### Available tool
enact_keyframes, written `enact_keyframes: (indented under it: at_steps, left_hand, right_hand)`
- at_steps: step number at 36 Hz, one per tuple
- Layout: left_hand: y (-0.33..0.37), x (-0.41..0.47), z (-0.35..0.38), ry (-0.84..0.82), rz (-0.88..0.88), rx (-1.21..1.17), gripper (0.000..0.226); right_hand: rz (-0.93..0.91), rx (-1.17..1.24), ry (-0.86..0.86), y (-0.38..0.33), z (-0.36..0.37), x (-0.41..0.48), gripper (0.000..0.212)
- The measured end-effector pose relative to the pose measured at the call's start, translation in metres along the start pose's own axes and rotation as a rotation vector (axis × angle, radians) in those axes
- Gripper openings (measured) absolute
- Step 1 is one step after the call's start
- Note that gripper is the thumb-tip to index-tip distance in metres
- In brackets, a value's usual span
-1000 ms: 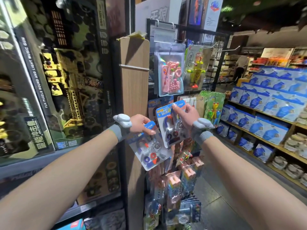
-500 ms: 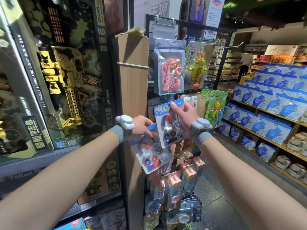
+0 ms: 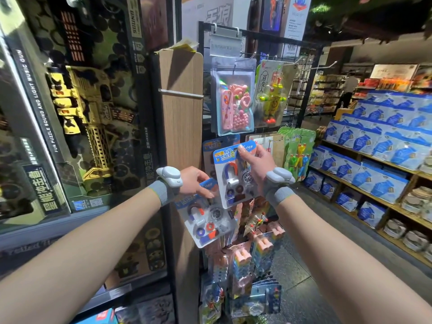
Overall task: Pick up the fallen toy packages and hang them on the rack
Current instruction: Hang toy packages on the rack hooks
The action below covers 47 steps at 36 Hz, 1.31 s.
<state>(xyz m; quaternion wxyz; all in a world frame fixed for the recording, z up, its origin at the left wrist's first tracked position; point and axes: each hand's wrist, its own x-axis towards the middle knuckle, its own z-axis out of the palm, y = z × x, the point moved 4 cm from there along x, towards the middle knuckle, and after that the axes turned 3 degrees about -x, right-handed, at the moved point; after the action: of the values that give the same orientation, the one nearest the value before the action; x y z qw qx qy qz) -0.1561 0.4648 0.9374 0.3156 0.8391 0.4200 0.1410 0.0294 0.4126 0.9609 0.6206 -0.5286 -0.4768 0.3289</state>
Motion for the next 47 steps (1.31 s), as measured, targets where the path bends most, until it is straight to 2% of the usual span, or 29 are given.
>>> enact_keyframes:
  at_steps: [4, 13, 16, 18, 23, 28, 31, 35, 37, 39, 41, 42, 45, 47]
  left_hand:
    - [0.002, 0.001, 0.0, -0.014, 0.012, 0.029, 0.018]
    - [0.002, 0.006, 0.0, -0.008, 0.007, 0.075, 0.019]
    - [0.001, 0.009, 0.0, -0.013, -0.001, 0.085, 0.014]
    - [0.001, 0.01, 0.001, -0.016, -0.002, 0.086, 0.013]
    - [0.002, 0.011, 0.001, -0.022, 0.001, 0.069, 0.016]
    - [0.001, 0.013, 0.001, -0.02, -0.008, 0.089, 0.015]
    - [-0.001, 0.015, 0.001, -0.025, -0.024, 0.079, 0.014]
    - [-0.001, 0.017, 0.001, -0.033, -0.018, 0.094, 0.011]
    - [-0.003, 0.018, 0.001, -0.02, -0.013, 0.11, 0.011]
    - [-0.003, 0.019, 0.002, -0.027, -0.004, 0.129, 0.015]
    - [-0.006, 0.022, 0.003, -0.026, -0.018, 0.137, 0.018]
    - [-0.006, 0.021, 0.003, -0.012, -0.032, 0.149, 0.017]
    - [-0.006, 0.019, 0.003, 0.033, -0.048, 0.161, 0.054]
    - [-0.003, 0.015, 0.002, 0.028, -0.048, 0.13, 0.055]
  right_hand:
    - [0.012, -0.007, -0.014, 0.002, -0.001, 0.001, 0.021]
    - [0.05, 0.013, -0.007, 0.006, -0.001, 0.001, 0.032]
    - [0.047, 0.031, -0.019, 0.006, -0.003, 0.001, 0.017]
    - [0.044, 0.04, -0.003, 0.006, -0.005, 0.001, 0.015]
    - [0.035, 0.051, 0.076, 0.007, -0.01, 0.006, 0.027]
    - [0.047, 0.042, 0.067, 0.004, -0.006, 0.008, 0.021]
    - [0.053, 0.041, 0.061, 0.006, -0.004, 0.01, 0.026]
    - [0.063, 0.054, 0.048, 0.008, -0.004, 0.007, 0.022]
    - [0.061, 0.016, 0.043, 0.007, -0.002, 0.007, 0.029]
    - [0.05, -0.019, 0.046, 0.006, -0.001, 0.007, 0.046]
    - [0.061, -0.054, 0.064, 0.009, -0.001, 0.011, 0.054]
    - [0.068, -0.078, 0.074, 0.01, -0.002, 0.011, 0.052]
    - [0.073, -0.116, 0.12, 0.014, -0.003, 0.017, 0.037]
    - [0.055, -0.161, 0.139, 0.016, -0.002, 0.022, 0.037]
